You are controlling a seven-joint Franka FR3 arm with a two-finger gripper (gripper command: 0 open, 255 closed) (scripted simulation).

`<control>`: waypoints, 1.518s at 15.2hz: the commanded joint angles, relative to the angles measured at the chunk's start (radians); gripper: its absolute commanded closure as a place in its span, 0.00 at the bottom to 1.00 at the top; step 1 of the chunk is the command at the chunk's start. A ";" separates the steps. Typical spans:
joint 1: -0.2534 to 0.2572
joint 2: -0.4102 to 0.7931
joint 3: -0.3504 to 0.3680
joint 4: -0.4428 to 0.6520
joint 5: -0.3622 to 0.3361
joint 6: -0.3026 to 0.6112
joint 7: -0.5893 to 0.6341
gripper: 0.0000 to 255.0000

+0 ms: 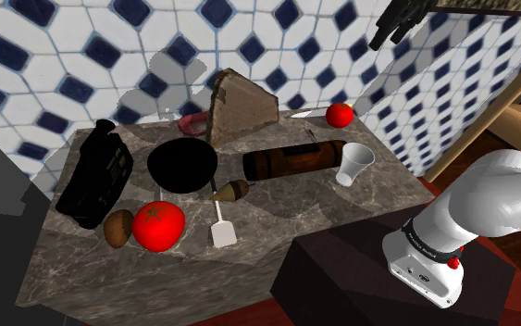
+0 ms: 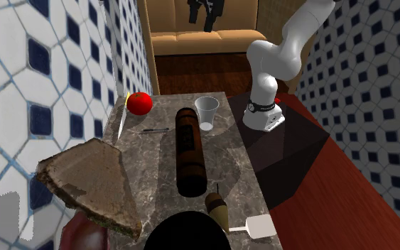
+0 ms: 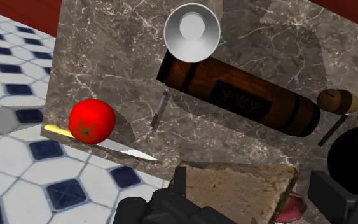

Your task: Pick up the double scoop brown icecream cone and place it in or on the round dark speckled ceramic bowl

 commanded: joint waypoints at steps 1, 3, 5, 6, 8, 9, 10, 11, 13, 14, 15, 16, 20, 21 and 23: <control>0.000 0.000 0.000 0.000 0.000 0.000 0.000 0.00; 0.021 0.044 0.011 -0.014 0.005 0.046 -0.024 0.00; 0.041 0.091 0.023 -0.026 0.010 0.092 -0.047 0.00; 0.051 0.115 0.030 -0.030 0.012 0.114 -0.059 0.00; 0.071 0.165 0.042 -0.037 0.016 0.158 -0.082 0.00; 0.081 0.191 0.049 -0.039 0.018 0.180 -0.094 0.00; 0.090 0.217 0.056 -0.041 0.019 0.201 -0.105 0.00; 0.100 0.243 0.063 -0.042 0.020 0.222 -0.117 0.00; 0.118 0.297 0.077 -0.042 0.022 0.262 -0.139 0.00; 0.127 0.324 0.084 -0.041 0.022 0.282 -0.150 0.00; 0.135 0.351 0.091 -0.039 0.022 0.301 -0.160 0.00; 0.143 0.379 0.099 -0.037 0.022 0.320 -0.171 0.00; 0.175 0.493 0.131 -0.022 0.016 0.392 -0.211 0.00; 0.183 0.521 0.139 -0.017 0.014 0.409 -0.220 0.00; 0.197 0.579 0.156 -0.005 0.007 0.441 -0.237 0.00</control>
